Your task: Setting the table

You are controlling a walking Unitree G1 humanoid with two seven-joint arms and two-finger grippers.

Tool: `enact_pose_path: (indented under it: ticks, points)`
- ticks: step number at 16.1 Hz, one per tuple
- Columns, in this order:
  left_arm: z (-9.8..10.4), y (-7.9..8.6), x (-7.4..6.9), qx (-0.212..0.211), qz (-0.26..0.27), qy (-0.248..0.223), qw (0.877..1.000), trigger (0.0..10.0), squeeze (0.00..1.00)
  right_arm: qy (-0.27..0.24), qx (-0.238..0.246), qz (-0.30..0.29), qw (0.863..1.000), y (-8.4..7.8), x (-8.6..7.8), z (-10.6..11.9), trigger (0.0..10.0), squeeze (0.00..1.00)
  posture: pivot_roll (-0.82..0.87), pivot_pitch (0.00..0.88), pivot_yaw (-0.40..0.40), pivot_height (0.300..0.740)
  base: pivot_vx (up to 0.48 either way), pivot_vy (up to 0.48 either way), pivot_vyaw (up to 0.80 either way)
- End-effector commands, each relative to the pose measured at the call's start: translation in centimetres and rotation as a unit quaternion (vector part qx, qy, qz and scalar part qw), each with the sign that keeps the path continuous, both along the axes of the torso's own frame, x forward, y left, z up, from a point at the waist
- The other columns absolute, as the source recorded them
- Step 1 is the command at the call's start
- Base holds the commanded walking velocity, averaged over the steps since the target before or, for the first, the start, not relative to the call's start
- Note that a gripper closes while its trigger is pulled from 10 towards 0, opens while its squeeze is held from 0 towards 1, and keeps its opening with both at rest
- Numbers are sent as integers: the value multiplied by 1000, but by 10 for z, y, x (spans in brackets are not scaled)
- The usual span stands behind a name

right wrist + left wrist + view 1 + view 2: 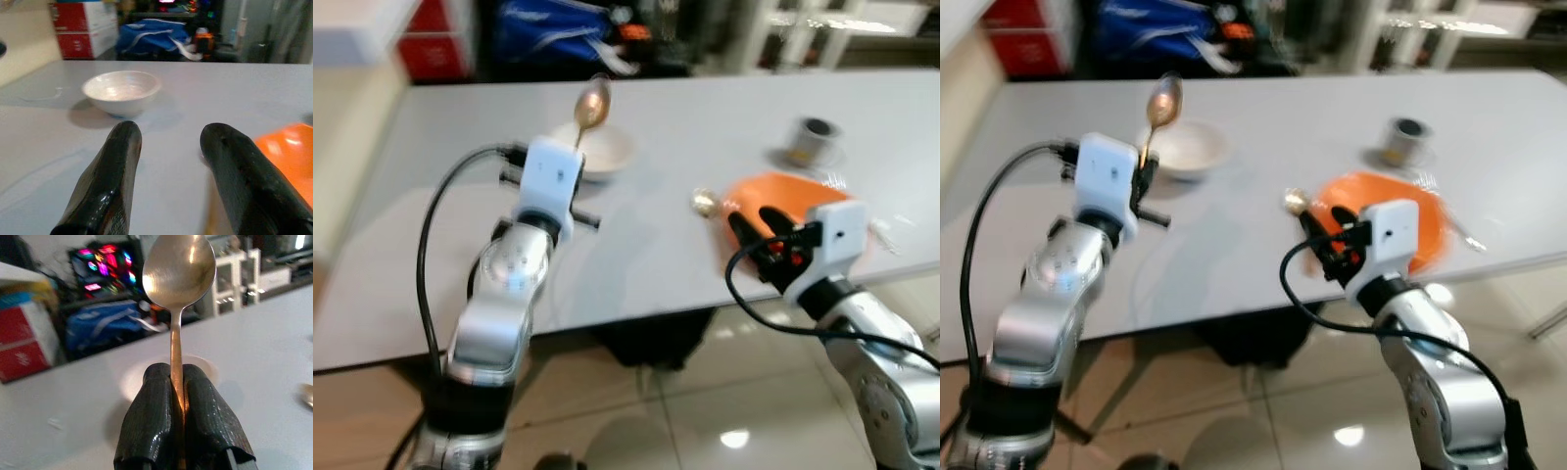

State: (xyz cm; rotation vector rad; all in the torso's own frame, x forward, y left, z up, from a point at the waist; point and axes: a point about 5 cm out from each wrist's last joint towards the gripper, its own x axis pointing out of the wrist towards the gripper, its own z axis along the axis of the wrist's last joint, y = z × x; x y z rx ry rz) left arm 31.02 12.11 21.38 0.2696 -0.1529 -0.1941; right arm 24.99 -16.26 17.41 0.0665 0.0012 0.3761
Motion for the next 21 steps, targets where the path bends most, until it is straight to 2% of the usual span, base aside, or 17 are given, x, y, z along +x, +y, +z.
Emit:
enact_pose_path:
  ticks: [1,3,5,7,9,10,12,13,14,16,17,19,21]
  points:
    - [1,-3,5,-4,-14,3,1000,10000,0,-12,-1,12,1000,4,-3,6,10000,0,22,88,-34,740,371,0,0]
    - [2,-6,3,-1,-34,5,999,10000,0,-34,18,56,998,12,-12,18,10000,0,20,125,-27,740,373,0,0]
    - [-2,-9,-3,1,-45,11,999,10000,0,-31,30,74,996,13,-23,16,10000,0,17,138,-23,740,373,0,0]
    - [1,-14,0,2,-62,13,998,10000,0,-22,43,81,996,15,-26,15,10000,0,11,148,-7,740,368,0,0]
    - [2,-16,10,2,-62,18,998,10000,0,-21,34,76,996,15,-29,13,10000,0,-4,147,8,740,364,0,0]
    - [-1,-15,19,4,-52,49,997,10000,0,-20,31,75,996,14,-33,14,10000,0,-14,120,21,740,0,0,0]
    - [-1,-17,30,12,-63,76,995,10000,0,-8,24,83,996,13,-39,11,10000,0,-17,92,36,740,0,0,0]
    - [-4,-20,38,23,-71,109,991,10000,0,-2,15,88,996,12,-39,10,10000,0,-20,84,45,740,0,0,0]
    - [-6,-21,41,25,-78,120,989,10000,0,0,10,94,996,14,-42,10,10000,0,-29,70,60,740,0,0,0]
    - [-3,-29,60,38,-92,133,986,10000,0,3,0,100,995,15,-43,11,10000,0,-47,50,76,740,0,0,0]
    - [-4,-30,64,35,-94,142,985,10000,0,4,0,100,995,15,-43,12,10000,0,-48,50,77,740,0,0,0]
    - [-10,-28,80,39,-92,189,977,10000,0,10,-5,102,995,16,-44,14,10000,0,-68,49,81,740,0,0,0]
    - [-12,-29,87,31,-105,206,972,10000,0,19,-4,103,994,16,-44,15,10000,0,-77,52,84,740,0,0,0]
